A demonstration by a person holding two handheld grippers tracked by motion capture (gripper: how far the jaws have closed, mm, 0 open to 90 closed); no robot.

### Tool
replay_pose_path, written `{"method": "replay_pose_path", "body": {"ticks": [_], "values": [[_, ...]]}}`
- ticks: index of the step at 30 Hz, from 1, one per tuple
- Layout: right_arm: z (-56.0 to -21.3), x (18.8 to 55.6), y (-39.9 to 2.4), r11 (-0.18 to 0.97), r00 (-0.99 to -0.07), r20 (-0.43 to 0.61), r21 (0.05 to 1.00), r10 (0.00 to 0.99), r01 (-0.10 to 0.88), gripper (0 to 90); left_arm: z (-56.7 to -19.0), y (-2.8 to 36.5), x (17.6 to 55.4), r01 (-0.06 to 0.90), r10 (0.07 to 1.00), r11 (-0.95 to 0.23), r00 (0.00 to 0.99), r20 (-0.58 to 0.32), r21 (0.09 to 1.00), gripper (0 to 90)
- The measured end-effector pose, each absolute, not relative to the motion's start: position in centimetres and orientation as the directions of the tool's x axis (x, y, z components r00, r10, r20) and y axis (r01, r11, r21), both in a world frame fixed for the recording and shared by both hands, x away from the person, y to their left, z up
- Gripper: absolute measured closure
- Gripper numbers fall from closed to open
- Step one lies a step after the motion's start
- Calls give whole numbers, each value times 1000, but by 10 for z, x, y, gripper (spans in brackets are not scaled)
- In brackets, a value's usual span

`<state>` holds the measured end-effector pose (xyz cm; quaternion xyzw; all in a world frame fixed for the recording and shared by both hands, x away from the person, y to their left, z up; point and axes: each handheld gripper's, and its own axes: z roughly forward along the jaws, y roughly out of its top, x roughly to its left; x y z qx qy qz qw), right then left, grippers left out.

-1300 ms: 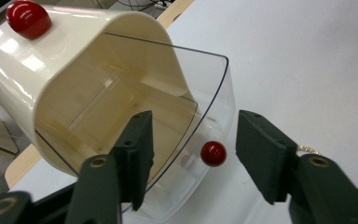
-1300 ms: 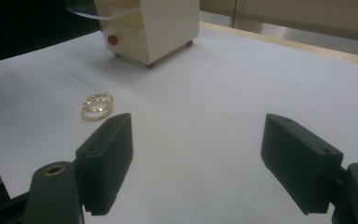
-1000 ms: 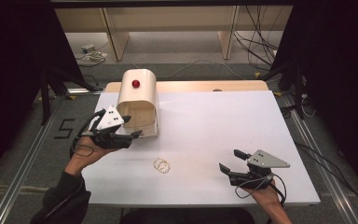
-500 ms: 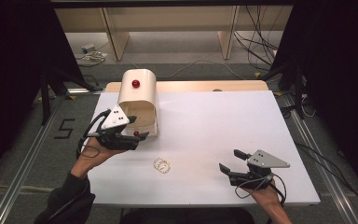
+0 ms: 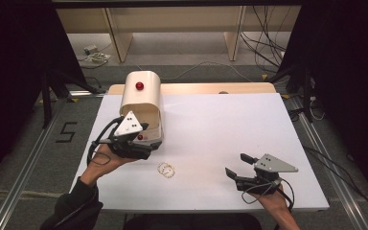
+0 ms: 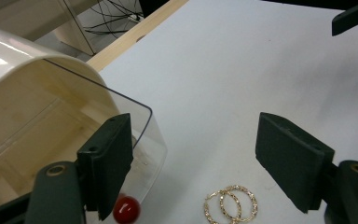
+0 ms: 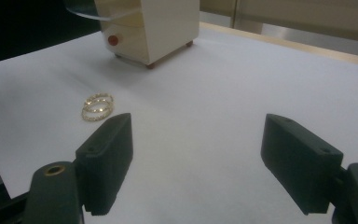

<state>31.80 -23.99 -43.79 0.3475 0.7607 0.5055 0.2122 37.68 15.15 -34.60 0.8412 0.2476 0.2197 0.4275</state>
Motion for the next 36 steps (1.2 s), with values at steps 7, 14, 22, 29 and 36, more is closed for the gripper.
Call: {"method": "replay_pose_path", "body": {"ticks": [7, 14, 22, 29, 36], "values": [[-438, 318, -240, 248, -670, 28, 916, 742, 314, 257, -348, 143, 373, 233, 591, -502, 796, 133, 833, 257], [-438, 318, -240, 247, -669, 29, 917, 743, 314, 258, -353, 134, 371, 229, 566, -516, 814, 128, 825, 248], [-438, 318, -240, 247, -668, 30, 916, 743, 315, 258, -357, 125, 369, 224, 545, -528, 829, 124, 819, 240], [-438, 318, -240, 248, -669, 30, 916, 743, 316, 257, -364, 118, 367, 224, 520, -540, 846, 113, 812, 235], [-438, 318, -240, 250, -670, 26, 917, 742, 312, 257, -372, 110, 366, 230, 499, -564, 860, 105, 793, 235]]}}
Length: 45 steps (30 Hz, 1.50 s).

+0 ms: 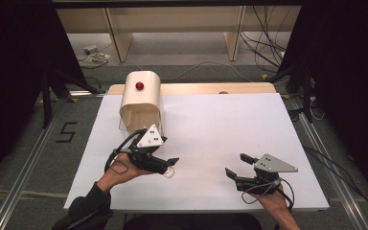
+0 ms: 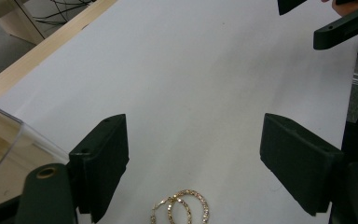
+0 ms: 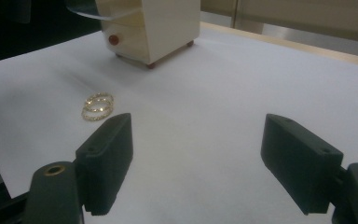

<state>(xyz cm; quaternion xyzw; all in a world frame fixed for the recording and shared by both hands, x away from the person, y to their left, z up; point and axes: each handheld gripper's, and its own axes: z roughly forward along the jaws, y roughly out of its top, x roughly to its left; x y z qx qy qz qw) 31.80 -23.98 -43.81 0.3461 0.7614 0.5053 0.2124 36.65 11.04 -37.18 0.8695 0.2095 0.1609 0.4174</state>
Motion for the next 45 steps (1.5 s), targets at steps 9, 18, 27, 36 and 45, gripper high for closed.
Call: {"method": "replay_pose_path", "body": {"ticks": [9, 18, 27, 36, 45], "values": [[-438, 318, -242, 240, -666, 38, 916, 745, 320, 257, -381, 106, 369, 258, 491, -579, 867, 78, 774, 235], [-439, 319, -244, 237, -665, 39, 917, 746, 320, 257, -390, 100, 369, 283, 494, -587, 867, 59, 758, 235], [-440, 320, -243, 240, -665, 43, 914, 745, 328, 257, -403, 96, 370, 309, 490, -600, 871, 33, 738, 217], [-440, 320, -244, 240, -665, 37, 916, 746, 320, 258, -417, 95, 373, 335, 506, -624, 862, 38, 706, 186], [-439, 319, -243, 241, -666, 37, 916, 745, 321, 257, -429, 99, 380, 388, 537, -638, 844, 23, 665, 169]]}}
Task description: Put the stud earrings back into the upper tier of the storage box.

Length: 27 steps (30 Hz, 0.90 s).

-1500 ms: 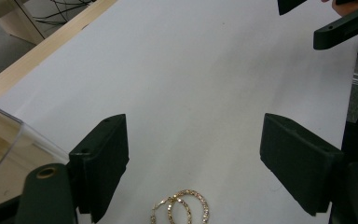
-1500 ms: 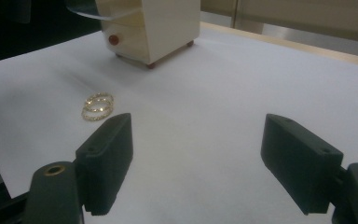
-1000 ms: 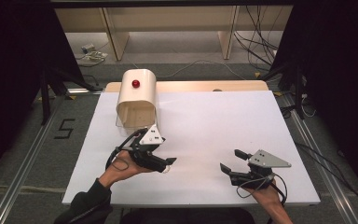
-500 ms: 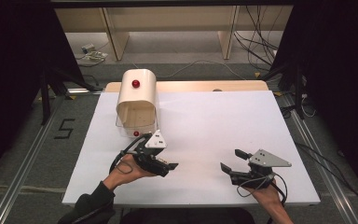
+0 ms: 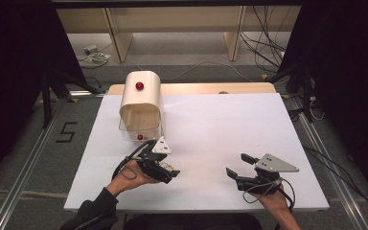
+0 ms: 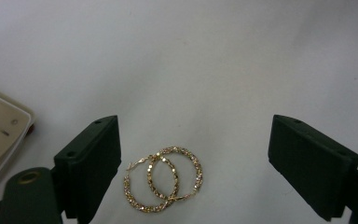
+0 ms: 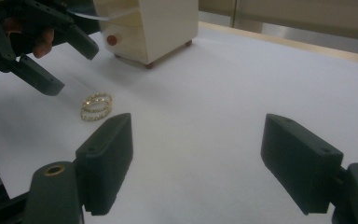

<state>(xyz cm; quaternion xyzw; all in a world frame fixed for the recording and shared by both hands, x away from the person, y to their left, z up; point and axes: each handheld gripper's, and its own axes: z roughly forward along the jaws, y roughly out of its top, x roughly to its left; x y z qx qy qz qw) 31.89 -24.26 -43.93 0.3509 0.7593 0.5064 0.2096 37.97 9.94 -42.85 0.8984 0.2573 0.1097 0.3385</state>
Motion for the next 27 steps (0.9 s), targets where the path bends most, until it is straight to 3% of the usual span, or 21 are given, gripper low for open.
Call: {"method": "replay_pose_path", "body": {"ticks": [7, 27], "values": [[-440, 321, -244, 239, -668, 40, 917, 743, 321, 257, -437, 101, 384, 429, 578, -625, 816, 17, 652, 236], [-439, 319, -238, 260, -675, 22, 913, 737, 314, 258, -458, 112, 394, 527, 652, -613, 758, 1, 588, 535]]}}
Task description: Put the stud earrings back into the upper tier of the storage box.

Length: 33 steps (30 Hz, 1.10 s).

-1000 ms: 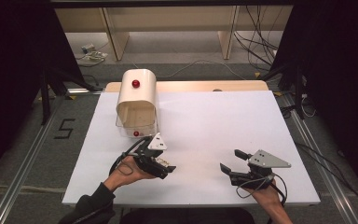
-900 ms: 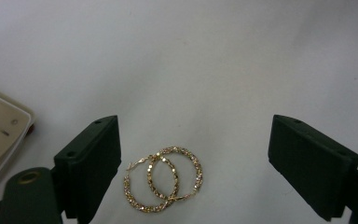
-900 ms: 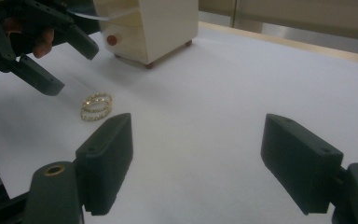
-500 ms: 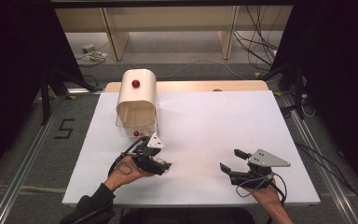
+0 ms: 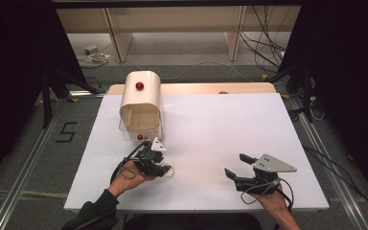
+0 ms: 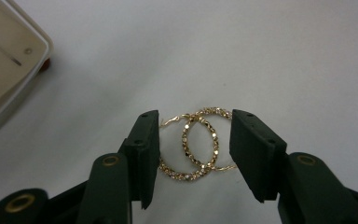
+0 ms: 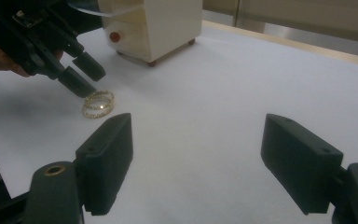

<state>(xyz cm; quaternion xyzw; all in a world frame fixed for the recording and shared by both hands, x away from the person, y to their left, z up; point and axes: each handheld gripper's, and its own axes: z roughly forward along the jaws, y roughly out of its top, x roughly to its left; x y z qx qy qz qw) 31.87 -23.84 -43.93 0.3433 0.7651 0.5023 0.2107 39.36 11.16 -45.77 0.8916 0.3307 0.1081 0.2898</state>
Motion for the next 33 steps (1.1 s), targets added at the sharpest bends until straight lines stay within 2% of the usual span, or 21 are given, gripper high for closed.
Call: {"method": "replay_pose_path", "body": {"ticks": [14, 33], "values": [[-439, 319, -237, 269, -675, 17, 910, 737, 316, 258, -464, 110, 395, 547, 657, -622, 754, -7, 561, 662], [-440, 318, -237, 274, -676, 12, 909, 737, 314, 258, -473, 105, 400, 584, 685, -624, 729, 2, 519, 718]]}}
